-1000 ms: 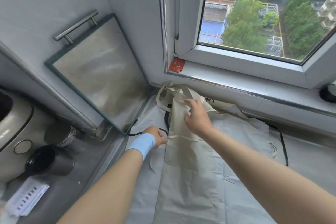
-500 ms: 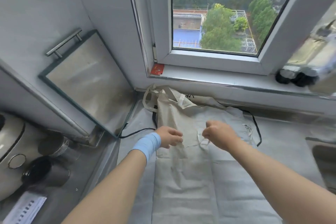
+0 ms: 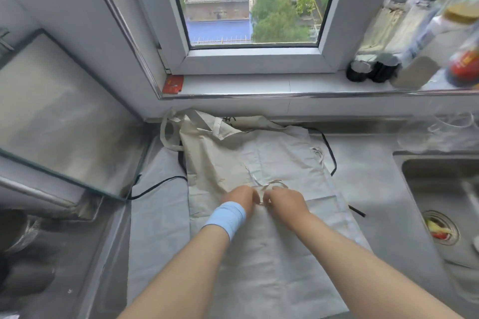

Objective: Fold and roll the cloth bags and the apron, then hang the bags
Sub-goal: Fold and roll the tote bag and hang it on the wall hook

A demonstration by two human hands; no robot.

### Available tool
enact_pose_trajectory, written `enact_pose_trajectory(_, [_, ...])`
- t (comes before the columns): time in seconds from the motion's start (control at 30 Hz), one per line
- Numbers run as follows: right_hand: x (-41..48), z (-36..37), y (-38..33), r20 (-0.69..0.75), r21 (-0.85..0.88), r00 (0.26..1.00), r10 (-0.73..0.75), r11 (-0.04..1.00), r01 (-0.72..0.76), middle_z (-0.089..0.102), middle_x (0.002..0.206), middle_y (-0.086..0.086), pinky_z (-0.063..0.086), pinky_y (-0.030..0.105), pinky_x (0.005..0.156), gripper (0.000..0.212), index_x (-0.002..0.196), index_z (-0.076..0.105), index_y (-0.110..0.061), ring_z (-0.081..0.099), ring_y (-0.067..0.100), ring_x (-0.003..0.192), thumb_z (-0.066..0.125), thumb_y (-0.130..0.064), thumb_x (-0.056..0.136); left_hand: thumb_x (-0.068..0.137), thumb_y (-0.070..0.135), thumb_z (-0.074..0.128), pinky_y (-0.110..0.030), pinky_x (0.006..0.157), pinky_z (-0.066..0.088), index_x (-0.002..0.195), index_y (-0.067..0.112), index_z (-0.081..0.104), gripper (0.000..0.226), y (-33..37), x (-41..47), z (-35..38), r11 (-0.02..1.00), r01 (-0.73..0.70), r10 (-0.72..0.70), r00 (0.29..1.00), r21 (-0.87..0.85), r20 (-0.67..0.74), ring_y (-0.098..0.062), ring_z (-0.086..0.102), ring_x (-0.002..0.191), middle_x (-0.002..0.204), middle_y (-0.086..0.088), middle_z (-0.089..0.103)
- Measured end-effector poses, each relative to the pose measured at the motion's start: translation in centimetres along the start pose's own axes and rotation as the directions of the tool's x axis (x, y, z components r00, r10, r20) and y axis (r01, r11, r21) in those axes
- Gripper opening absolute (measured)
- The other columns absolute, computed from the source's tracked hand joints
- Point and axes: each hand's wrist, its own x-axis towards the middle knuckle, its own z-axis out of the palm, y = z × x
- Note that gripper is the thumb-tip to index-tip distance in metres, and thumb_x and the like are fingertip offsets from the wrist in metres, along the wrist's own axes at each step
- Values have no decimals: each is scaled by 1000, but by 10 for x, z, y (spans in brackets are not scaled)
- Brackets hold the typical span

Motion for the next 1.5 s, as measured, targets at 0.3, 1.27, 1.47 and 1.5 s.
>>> enact_pose_trajectory(0.3, [-17, -1, 53, -130, 107, 933, 335, 941, -322, 64, 102, 4, 47, 35, 72, 18, 99, 57, -18, 63, 31, 91, 41, -14, 93, 85, 3, 52, -28, 87, 43, 125, 37, 57, 53, 3, 4, 20, 938, -299, 283, 953, 174, 112, -23, 59, 111, 136, 11, 47])
enact_pose_trajectory(1.27, [-78, -11, 32, -7, 264, 937, 349, 904, -335, 57, 127, 0, 37, 32, 103, 32, 113, 64, -30, 47, 23, 124, 51, -16, 88, 85, 36, 51, -42, 113, 24, 148, 30, 22, 69, -17, -63, 41, 987, 35, 14, 956, 159, -293, -25, 19, 143, 161, 0, 8])
enact_pose_trajectory(1.47, [-121, 18, 49, 178, 145, 950, 258, 948, -285, -10, 165, 5, 5, 55, 117, 83, 152, 19, -42, -10, 24, 151, 60, -50, 80, 82, 60, 52, -58, 116, -2, 152, 36, -2, 92, 8, -46, 86, 972, -34, 10, 994, 233, 106, -35, -27, 143, 158, 3, -26])
enact_pose_trajectory(1.5, [-122, 21, 49, 188, 143, 949, 253, 949, -281, -15, 164, 4, 4, 57, 118, 86, 153, 16, -42, -14, 24, 151, 60, -50, 80, 81, 60, 53, -59, 115, -4, 151, 40, -3, 92, 10, -46, 88, 970, -34, 6, 993, 239, 118, -36, -29, 142, 158, 3, -28])
